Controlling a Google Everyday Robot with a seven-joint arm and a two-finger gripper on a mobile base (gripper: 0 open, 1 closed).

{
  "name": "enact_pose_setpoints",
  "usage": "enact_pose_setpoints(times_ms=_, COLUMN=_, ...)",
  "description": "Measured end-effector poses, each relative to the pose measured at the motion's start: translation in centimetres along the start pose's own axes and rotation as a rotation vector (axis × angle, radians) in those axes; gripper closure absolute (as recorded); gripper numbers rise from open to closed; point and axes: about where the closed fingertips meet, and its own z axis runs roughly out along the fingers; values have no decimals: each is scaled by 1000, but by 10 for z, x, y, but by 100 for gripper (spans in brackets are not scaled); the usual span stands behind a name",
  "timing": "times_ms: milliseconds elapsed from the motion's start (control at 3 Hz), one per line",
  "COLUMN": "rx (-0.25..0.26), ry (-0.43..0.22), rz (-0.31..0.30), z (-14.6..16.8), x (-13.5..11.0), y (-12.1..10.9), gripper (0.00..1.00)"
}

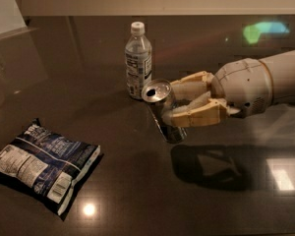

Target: Place redbull can upright

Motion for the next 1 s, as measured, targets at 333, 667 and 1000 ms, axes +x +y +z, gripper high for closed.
enact_pose_setpoints(times_ms=333, rx=9, ry=-66, rz=27, z=0, x=8, y=-2, gripper=100)
enact_pose_setpoints(times_ms=667, rx=10, ry=-109, rz=59, z=0, x=18, y=-4, gripper=100)
enact_pose_setpoints(times_ms=1000, rx=4, ry=-149, rz=83, z=0, x=27, y=-7, gripper=100)
